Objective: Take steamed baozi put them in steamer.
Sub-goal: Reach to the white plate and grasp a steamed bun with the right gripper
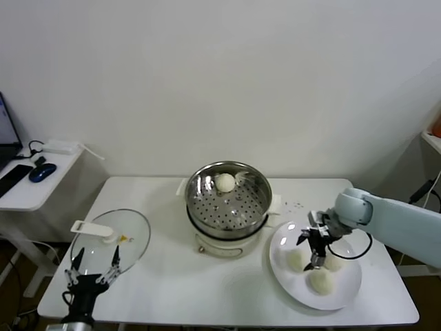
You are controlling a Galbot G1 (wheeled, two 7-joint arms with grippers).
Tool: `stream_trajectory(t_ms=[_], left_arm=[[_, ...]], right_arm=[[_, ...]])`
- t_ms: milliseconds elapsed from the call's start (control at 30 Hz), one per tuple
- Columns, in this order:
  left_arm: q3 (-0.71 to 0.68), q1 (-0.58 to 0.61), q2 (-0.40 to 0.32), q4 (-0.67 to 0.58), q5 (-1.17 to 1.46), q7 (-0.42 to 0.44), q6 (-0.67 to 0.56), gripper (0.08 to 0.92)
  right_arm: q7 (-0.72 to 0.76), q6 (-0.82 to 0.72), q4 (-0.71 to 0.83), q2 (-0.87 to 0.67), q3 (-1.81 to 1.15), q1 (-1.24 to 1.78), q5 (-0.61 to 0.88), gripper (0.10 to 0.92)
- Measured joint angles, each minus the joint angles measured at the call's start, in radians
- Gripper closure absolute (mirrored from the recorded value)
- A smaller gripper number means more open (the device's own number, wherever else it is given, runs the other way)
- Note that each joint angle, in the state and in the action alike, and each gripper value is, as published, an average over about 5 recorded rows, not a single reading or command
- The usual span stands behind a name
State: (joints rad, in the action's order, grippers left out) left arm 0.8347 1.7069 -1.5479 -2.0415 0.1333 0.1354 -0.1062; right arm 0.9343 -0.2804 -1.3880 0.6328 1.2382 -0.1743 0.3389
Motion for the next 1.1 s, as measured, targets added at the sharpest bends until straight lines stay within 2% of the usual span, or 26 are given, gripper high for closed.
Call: stream_trajectory(t_ms=[433,800,1100], left_arm=[[-0.009,-0.009,-0.007,-0.009,0.009,0.001,0.015,0.177],[-0.01,-0.005,-0.009,-0.009,0.013,0.001,0.014,0.177],[-0.008,-0.008,-0.008,-0.007,0.014,0.002,0.014,0.177]], right_arm=[[-0.012,-0.003,0.017,0.025,-0.017,0.032,-0.03,0.209],[-0.005,-0.006,0.021,0.031,-0.023,0.04,-0.041,0.357],[0.005,-0.006,0.008,0.019,-0.026,0.023,-0.03,0.36]])
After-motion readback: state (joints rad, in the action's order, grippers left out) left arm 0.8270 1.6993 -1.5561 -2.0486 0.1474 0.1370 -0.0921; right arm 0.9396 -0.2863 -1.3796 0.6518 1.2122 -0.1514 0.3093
